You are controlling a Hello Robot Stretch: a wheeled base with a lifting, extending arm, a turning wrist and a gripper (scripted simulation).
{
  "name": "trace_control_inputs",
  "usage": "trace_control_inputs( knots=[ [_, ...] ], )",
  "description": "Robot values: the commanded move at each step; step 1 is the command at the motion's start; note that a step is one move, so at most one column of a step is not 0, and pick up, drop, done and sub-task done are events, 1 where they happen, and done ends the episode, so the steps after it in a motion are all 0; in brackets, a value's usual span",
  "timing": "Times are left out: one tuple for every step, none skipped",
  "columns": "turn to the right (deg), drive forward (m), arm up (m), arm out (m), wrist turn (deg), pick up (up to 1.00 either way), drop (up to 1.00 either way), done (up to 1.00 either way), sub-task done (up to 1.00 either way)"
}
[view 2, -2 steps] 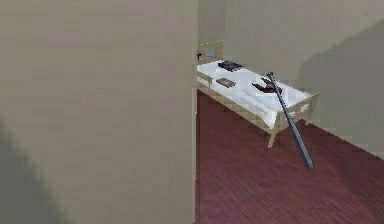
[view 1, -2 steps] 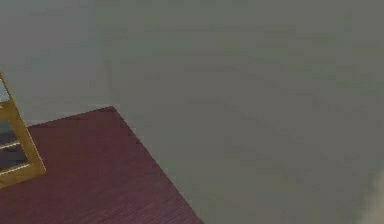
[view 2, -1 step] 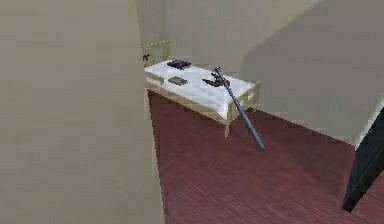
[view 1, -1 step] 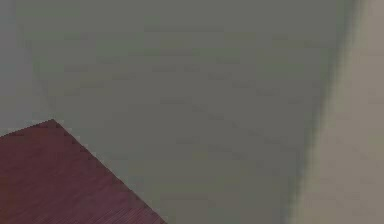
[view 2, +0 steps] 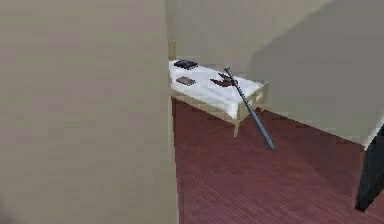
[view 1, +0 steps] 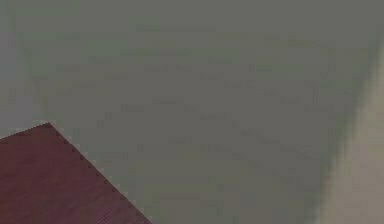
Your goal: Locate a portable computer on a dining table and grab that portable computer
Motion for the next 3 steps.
trace_control_inputs(
  knots=[
    [-45.0,0.00,0.00,0.00,0.0,0.00,0.00,0.00,0.00],
    [-18.0,0.00,0.00,0.00,0.0,0.00,0.00,0.00,0.00],
    [-3.0,0.00,0.00,0.00,0.0,0.00,0.00,0.00,0.00]
  ],
)
